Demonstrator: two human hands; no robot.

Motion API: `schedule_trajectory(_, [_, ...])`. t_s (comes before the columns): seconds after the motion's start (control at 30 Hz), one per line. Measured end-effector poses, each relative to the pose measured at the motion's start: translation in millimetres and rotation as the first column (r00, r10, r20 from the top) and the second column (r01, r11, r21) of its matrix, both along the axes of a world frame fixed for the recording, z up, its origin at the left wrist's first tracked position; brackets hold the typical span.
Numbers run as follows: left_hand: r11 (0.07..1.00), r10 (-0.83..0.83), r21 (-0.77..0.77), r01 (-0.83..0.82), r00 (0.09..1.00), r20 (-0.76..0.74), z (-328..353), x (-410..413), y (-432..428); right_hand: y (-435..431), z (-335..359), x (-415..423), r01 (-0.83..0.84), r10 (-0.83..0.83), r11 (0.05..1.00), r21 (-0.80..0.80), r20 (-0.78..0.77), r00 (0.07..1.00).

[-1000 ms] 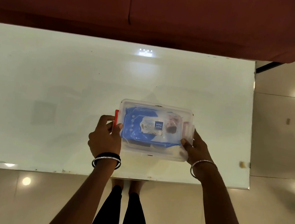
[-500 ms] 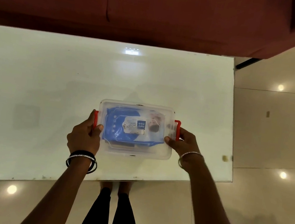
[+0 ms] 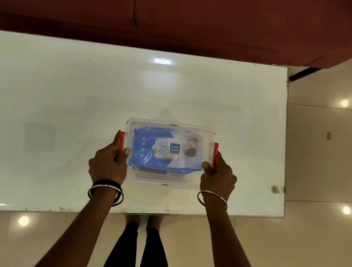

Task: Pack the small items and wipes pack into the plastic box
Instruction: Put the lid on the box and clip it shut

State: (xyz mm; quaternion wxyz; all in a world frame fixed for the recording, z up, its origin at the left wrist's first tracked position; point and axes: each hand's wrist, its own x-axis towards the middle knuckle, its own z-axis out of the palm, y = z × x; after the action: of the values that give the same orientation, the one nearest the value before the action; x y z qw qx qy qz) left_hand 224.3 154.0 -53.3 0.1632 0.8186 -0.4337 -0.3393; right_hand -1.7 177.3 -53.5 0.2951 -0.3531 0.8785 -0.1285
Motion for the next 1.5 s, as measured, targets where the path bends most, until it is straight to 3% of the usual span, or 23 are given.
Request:
schedule_trajectory(0.1, [0.999, -0.009, -0.031, 0.009, 1.0, 0.008, -4, 2, 2, 5, -2, -4, -0.006, 0.007, 0.999, -0.048, 0.039, 0.999])
schedule_trajectory(0.23, [0.995, -0.006, -0.1, 0.001, 0.999, -0.045, -4, 6, 8, 9, -1, -3, 0.133, -0.113, 0.984, -0.121, 0.155, 0.981])
schedule_trajectory(0.33, [0.98, 0.105, -0.151, -0.132, 0.979, -0.172, -2, 18, 10, 3, 1, 6, 0.182, -0.152, 0.97, -0.158, 0.186, 0.971])
schedule_trajectory(0.47, [0.935, 0.238, -0.215, -0.283, 0.947, -0.214, 0, 45, 4, -11, 1, 39, 0.192, -0.142, 0.958, -0.212, 0.228, 0.963])
schedule_trajectory(0.6, [0.884, 0.341, -0.232, -0.406, 0.899, -0.275, 2, 70, -19, -35, -2, 70, 0.187, -0.128, 0.953, -0.24, 0.241, 0.962])
schedule_trajectory(1.0, [0.877, 0.377, -0.162, -0.453, 0.856, -0.354, -13, 100, -46, -59, -15, 94, 0.146, -0.115, 0.971, -0.19, 0.162, 0.98])
schedule_trajectory(1.2, [0.948, 0.265, -0.143, -0.284, 0.954, -0.142, -4, 100, -47, -66, -7, 96, 0.056, -0.053, 0.998, -0.027, 0.09, 0.995])
schedule_trajectory(1.3, [0.998, 0.06, 0.031, -0.063, 0.995, 0.082, 7, 100, -54, -76, 7, 97, -0.035, 0.032, 0.987, 0.157, 0.021, 0.999])
schedule_trajectory(1.37, [0.963, -0.192, 0.232, 0.138, 0.954, 0.229, 19, 102, -64, -82, 20, 99, -0.172, 0.18, 0.949, 0.264, -0.008, 0.984])
schedule_trajectory(1.43, [0.902, -0.347, 0.348, 0.253, 0.907, 0.238, 42, 101, -73, -88, 43, 104, -0.276, 0.304, 0.9, 0.337, -0.033, 0.952])
schedule_trajectory(1.5, [0.873, -0.414, 0.366, 0.324, 0.888, 0.202, 65, 97, -81, -92, 67, 111, -0.351, 0.378, 0.879, 0.323, -0.024, 0.925])
